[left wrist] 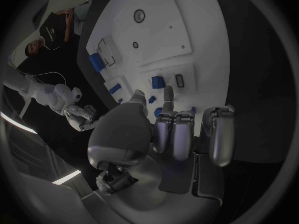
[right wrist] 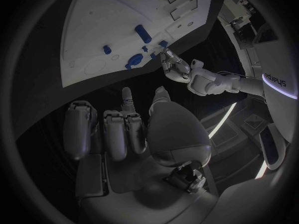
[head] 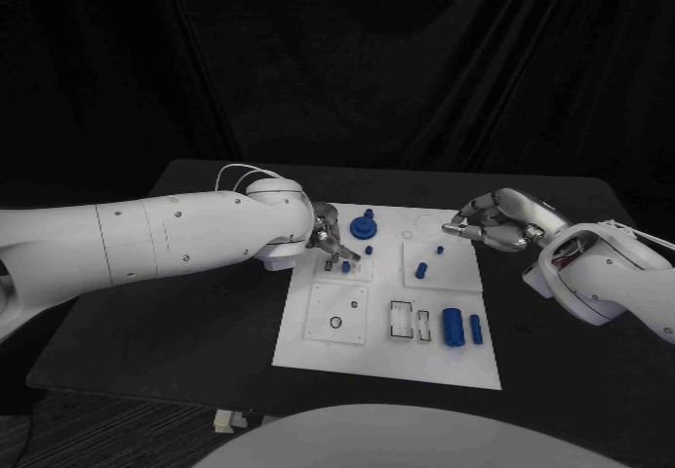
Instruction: Assemble the parts on the task board
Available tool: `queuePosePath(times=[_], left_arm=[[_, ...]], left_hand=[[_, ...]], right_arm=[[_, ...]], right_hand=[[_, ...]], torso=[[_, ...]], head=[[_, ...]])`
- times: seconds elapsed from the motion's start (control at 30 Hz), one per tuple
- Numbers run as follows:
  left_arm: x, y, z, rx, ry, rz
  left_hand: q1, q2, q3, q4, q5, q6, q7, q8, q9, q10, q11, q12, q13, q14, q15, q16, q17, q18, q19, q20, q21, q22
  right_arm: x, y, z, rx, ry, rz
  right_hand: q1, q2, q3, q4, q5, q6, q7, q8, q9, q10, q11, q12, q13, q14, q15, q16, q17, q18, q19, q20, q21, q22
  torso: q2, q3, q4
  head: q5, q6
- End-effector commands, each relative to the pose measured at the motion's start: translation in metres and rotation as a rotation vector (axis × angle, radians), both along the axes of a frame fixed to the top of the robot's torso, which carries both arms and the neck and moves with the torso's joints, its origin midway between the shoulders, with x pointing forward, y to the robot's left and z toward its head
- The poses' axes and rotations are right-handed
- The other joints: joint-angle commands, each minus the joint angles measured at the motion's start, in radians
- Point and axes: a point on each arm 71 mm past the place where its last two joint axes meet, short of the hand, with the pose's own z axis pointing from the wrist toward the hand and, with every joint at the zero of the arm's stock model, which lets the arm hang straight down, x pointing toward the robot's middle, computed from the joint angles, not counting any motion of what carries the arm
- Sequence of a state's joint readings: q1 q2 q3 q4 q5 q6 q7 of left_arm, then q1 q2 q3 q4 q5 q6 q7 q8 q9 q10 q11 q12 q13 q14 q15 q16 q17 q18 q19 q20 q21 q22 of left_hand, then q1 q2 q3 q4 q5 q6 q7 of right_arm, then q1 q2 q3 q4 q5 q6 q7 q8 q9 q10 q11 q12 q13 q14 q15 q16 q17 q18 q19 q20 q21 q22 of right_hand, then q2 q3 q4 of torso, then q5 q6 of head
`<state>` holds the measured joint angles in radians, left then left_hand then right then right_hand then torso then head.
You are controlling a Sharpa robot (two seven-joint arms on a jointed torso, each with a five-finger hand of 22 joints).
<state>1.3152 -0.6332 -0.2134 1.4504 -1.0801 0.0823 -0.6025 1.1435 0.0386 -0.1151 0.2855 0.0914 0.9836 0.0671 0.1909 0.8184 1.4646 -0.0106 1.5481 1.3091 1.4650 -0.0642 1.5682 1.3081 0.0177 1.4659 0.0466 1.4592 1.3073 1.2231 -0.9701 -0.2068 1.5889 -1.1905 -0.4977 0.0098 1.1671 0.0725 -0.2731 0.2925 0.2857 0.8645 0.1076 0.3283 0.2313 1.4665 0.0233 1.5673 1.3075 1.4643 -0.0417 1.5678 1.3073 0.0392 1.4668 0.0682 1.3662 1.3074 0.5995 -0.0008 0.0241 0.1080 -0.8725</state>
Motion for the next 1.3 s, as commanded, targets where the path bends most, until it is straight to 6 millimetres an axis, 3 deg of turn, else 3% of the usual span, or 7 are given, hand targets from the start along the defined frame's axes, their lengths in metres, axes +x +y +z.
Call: queuePosePath(times=[0.03,0.73,0.93,0.97,1.03,1.3], left_arm=[[-0.001,0.000,-0.001,-0.007,-0.056,0.002],[-0.016,-0.001,-0.025,-0.063,-0.059,0.006],[-0.018,-0.003,-0.028,-0.062,-0.052,0.002],[-0.018,-0.003,-0.028,-0.059,-0.047,0.000],[-0.019,-0.003,-0.029,-0.055,-0.042,-0.002],[-0.018,-0.004,-0.031,-0.052,-0.038,-0.004]], left_hand=[[0.015,0.000,-0.001,0.001,0.018,0.011,-0.002,0.008,-0.005,0.079,0.003,-0.006,0.229,0.106,0.004,0.003,0.263,0.011,0.046,0.006,-0.009,0.226],[0.035,-0.001,-0.010,0.001,0.054,0.037,-0.014,0.050,-0.001,0.077,-0.007,-0.008,0.226,0.106,-0.004,0.003,0.263,0.010,0.048,-0.001,-0.007,0.227],[0.069,-0.001,-0.008,-0.001,0.127,0.030,-0.018,0.069,-0.002,0.077,-0.011,-0.009,0.225,0.106,-0.008,0.003,0.263,0.010,0.048,-0.005,-0.008,0.227],[0.086,0.000,-0.005,-0.003,0.166,0.027,-0.019,0.076,-0.004,0.076,-0.012,-0.009,0.224,0.106,-0.009,0.003,0.263,0.010,0.048,-0.006,-0.008,0.227],[0.095,0.000,-0.004,-0.003,0.183,0.027,-0.020,0.079,-0.006,0.076,-0.013,-0.009,0.225,0.106,-0.010,0.003,0.263,0.010,0.048,-0.007,-0.008,0.227],[0.152,0.002,0.018,-0.003,0.321,0.021,-0.027,0.097,-0.019,0.072,-0.020,-0.014,0.219,0.106,-0.015,0.003,0.263,0.010,0.048,-0.012,-0.009,0.226]], right_arm=[[-0.001,-0.001,-0.001,-0.005,0.002,-0.008],[-0.002,0.000,-0.002,-0.003,0.002,-0.006],[-0.002,0.000,-0.002,-0.002,0.002,-0.005],[-0.002,0.001,-0.002,-0.002,0.002,-0.005],[-0.002,0.001,-0.002,-0.002,0.003,-0.005],[-0.002,0.000,-0.002,-0.001,0.003,-0.006]], right_hand=[[-0.005,0.008,-0.005,-0.001,-0.002,-0.006,0.002,-0.006,-0.001,0.104,0.008,0.004,0.263,0.101,0.006,-0.007,0.242,0.014,-0.002,0.006,-0.004,0.193],[-0.005,0.008,-0.006,-0.001,-0.002,-0.006,0.002,-0.006,-0.001,0.104,0.008,0.004,0.263,0.101,0.007,-0.007,0.241,0.014,-0.003,0.006,-0.005,0.192],[-0.005,0.008,-0.007,-0.002,-0.001,-0.006,0.002,-0.006,-0.001,0.104,0.008,0.004,0.263,0.101,0.007,-0.007,0.240,0.014,-0.003,0.006,-0.005,0.192],[-0.005,0.008,-0.007,-0.002,-0.001,-0.006,0.002,-0.006,-0.001,0.104,0.008,0.004,0.263,0.101,0.007,-0.007,0.240,0.014,-0.003,0.006,-0.005,0.192],[-0.005,0.008,-0.007,-0.002,-0.001,-0.006,0.002,-0.006,-0.001,0.104,0.008,0.004,0.263,0.101,0.007,-0.007,0.240,0.014,-0.003,0.006,-0.005,0.192],[-0.004,0.009,-0.007,-0.003,-0.001,-0.006,0.002,-0.007,-0.001,0.104,0.008,0.004,0.263,0.100,0.007,-0.008,0.238,0.015,-0.005,0.006,-0.008,0.191]], torso=[[0.001,-0.0001,-0.0002],[0.001,-0.0005,-0.0006],[0.001,-0.0005,-0.0004],[0.000,-0.0004,-0.0003],[0.000,-0.0003,-0.0002],[0.001,-0.0005,-0.0005]], head=[[0.004,0.000],[0.005,0.000],[0.005,0.000],[0.003,0.000],[0.003,0.000],[0.002,0.000]])
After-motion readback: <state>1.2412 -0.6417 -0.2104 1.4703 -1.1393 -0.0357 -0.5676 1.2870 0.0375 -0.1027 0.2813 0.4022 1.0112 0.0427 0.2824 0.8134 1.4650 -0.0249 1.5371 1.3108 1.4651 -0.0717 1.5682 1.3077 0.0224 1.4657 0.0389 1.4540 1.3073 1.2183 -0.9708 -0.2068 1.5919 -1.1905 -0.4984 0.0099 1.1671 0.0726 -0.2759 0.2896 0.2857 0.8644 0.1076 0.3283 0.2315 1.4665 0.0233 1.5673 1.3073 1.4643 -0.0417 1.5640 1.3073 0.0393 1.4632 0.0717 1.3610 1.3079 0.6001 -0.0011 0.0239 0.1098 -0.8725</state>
